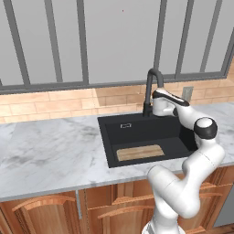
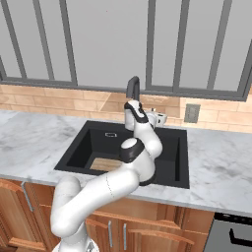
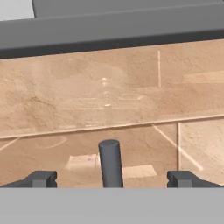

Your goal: Turn on the sink faucet with hot water and rinse the cutting board for ten seconds, then turn off the faucet. Push the cutting board to reach the water if necessary.

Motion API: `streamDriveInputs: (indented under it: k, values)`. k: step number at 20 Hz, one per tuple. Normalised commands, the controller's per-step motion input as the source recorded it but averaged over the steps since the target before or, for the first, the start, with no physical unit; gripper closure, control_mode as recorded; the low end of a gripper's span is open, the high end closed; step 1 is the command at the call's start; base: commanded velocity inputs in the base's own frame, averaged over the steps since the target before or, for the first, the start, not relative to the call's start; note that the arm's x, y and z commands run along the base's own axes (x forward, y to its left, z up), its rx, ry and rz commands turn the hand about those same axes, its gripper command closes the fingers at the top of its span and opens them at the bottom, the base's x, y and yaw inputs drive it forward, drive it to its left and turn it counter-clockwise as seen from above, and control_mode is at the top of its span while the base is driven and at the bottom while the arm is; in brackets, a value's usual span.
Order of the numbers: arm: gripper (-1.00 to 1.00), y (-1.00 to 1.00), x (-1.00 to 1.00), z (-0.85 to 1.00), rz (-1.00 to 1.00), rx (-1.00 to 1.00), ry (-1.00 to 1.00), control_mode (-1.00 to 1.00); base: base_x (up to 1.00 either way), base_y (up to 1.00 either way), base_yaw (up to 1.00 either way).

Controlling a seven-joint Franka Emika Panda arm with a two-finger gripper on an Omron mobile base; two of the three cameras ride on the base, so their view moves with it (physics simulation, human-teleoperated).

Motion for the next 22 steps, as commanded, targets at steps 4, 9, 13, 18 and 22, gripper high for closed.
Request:
streamDriveInputs:
  k: [4, 9, 13, 18, 22]
  values:
    - [-1.0, 0.0, 0.01, 0.0, 0.0, 0.0, 0.0, -1.0, 0.0, 0.0, 0.0]
    - [-1.0, 0.0, 0.0, 0.0, 0.0, 0.0, 0.0, -1.0, 0.0, 0.0, 0.0]
    - [-1.0, 0.0, 0.01, 0.0, 0.0, 0.0, 0.0, -1.0, 0.0, 0.0, 0.0]
    - [-1.0, 0.0, 0.02, 0.0, 0.0, 0.0, 0.0, -1.0, 0.0, 0.0, 0.0]
    - [-1.0, -0.02, 0.05, 0.0, 0.0, 0.0, 0.0, -1.0, 0.0, 0.0, 0.0]
